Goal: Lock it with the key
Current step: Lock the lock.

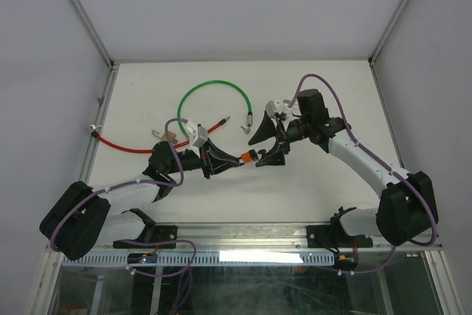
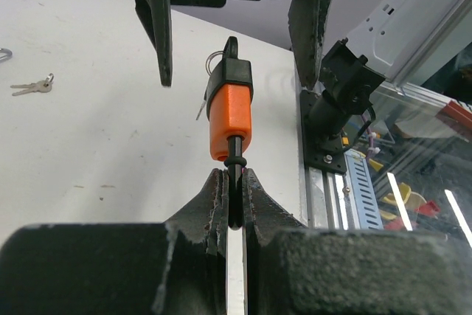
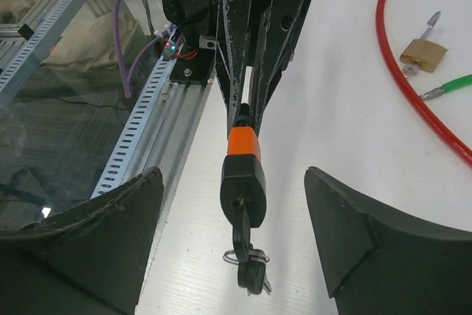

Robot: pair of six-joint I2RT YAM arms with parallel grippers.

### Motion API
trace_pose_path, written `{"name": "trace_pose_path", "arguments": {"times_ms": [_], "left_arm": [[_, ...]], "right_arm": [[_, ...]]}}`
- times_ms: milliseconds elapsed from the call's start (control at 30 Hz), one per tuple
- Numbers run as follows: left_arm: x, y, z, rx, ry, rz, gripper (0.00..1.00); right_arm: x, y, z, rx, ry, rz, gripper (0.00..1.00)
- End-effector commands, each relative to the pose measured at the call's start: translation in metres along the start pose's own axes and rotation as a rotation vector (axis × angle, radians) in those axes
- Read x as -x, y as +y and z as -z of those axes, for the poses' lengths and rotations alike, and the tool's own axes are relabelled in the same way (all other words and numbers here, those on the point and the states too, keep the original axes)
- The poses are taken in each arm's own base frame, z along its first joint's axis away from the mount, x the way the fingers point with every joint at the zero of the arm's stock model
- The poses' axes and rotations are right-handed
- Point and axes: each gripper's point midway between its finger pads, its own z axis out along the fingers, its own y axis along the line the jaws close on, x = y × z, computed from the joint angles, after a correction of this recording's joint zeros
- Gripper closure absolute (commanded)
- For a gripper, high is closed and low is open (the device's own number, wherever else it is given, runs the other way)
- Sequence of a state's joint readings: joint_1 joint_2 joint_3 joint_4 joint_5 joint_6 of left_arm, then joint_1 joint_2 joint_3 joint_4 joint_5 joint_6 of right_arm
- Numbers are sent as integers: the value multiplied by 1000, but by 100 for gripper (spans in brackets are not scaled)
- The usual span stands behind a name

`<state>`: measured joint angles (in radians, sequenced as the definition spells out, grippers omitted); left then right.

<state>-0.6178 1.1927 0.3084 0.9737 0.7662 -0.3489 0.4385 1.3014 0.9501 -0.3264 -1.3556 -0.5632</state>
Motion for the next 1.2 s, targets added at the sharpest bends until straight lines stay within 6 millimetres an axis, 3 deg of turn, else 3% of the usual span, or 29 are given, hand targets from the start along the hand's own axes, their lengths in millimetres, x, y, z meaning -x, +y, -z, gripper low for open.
{"name": "trace_pose_path", "arguments": {"times_ms": [0, 267, 367, 467, 567, 733, 900, 1000, 1167], "left_arm": [[41, -13, -9, -81, -102, -100, 100], [45, -10, -8, -56, -121, -109, 100], [45, -10, -8, -53, -123, -108, 100], [45, -10, -8, -51, -128, -107, 100], [47, -8, -7, -33, -145, -99, 100], [49, -4, 3, 39, -209, -85, 57], [54, -9, 25, 94, -348, -58, 26], [57, -14, 31, 86, -403, -17, 21], [59, -14, 25, 47, -417, 73, 25]], "right_arm": [[3, -10, -11, -9, 21, 30, 23], [-5, -12, -18, -12, 60, 30, 40], [-6, -9, -20, 3, 62, 31, 52], [-4, -8, -20, 15, 59, 39, 70], [-1, -6, -20, 34, 58, 40, 100], [9, -1, -14, 74, 9, 0, 100], [19, -3, -8, 76, -23, -57, 100], [22, -1, -7, 88, -33, -74, 100], [23, -1, -6, 97, -39, -101, 100]]}}
